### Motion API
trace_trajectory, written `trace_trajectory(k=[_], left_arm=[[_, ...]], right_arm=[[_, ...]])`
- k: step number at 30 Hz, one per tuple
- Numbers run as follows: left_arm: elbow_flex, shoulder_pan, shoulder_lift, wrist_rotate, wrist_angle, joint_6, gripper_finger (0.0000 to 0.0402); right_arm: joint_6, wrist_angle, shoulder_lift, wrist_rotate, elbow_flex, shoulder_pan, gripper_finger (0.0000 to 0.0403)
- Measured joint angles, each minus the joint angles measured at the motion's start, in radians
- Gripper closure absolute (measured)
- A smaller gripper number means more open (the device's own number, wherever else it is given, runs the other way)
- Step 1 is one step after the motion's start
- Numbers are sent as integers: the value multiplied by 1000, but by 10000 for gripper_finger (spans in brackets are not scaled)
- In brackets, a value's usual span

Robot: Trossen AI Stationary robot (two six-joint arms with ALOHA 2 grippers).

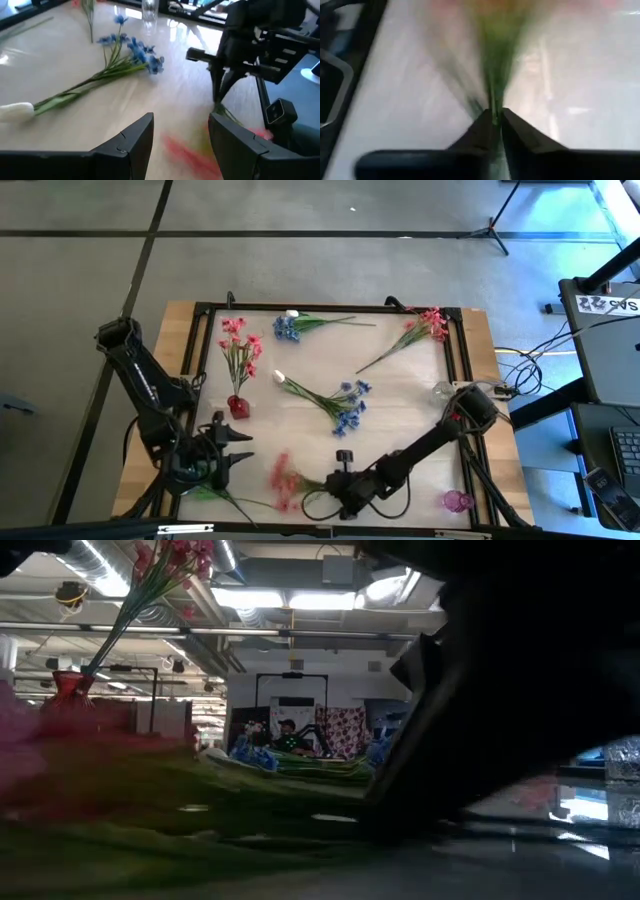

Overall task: Sort flowers into vase by color
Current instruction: Put the bottom pink flowers into the red vase

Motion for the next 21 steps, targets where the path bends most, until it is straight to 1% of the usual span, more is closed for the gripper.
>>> trace_trajectory(k=[1,3,5,7,11,13,15,17,19,21], left_arm=[[0,-5,0,-10,0,0,218],[0,-17,0,-30,0,0,218],[0,-34,-10,-50,0,4,218],[0,-57,-28,-74,4,23,218],[0,-125,-47,-184,5,54,218],[-1,-160,-46,-250,2,58,218],[-18,-188,-45,-303,2,51,218],[-47,-198,-45,-340,4,17,218],[-82,-197,-45,-359,7,-39,218],[-128,-184,-44,-362,43,-78,218]], right_arm=[[-9,3,-1,18,0,-2,388],[-22,3,-19,68,-3,-2,382],[-49,3,-67,127,-4,-6,383],[-72,0,-127,201,-1,-6,394],[-99,-4,-255,350,-30,2,393],[-123,34,-318,404,-67,9,396],[-161,130,-375,425,-125,26,398],[-225,289,-411,435,-198,38,397],[-307,496,-438,412,-283,53,397],[-392,786,-442,341,-364,54,400]])
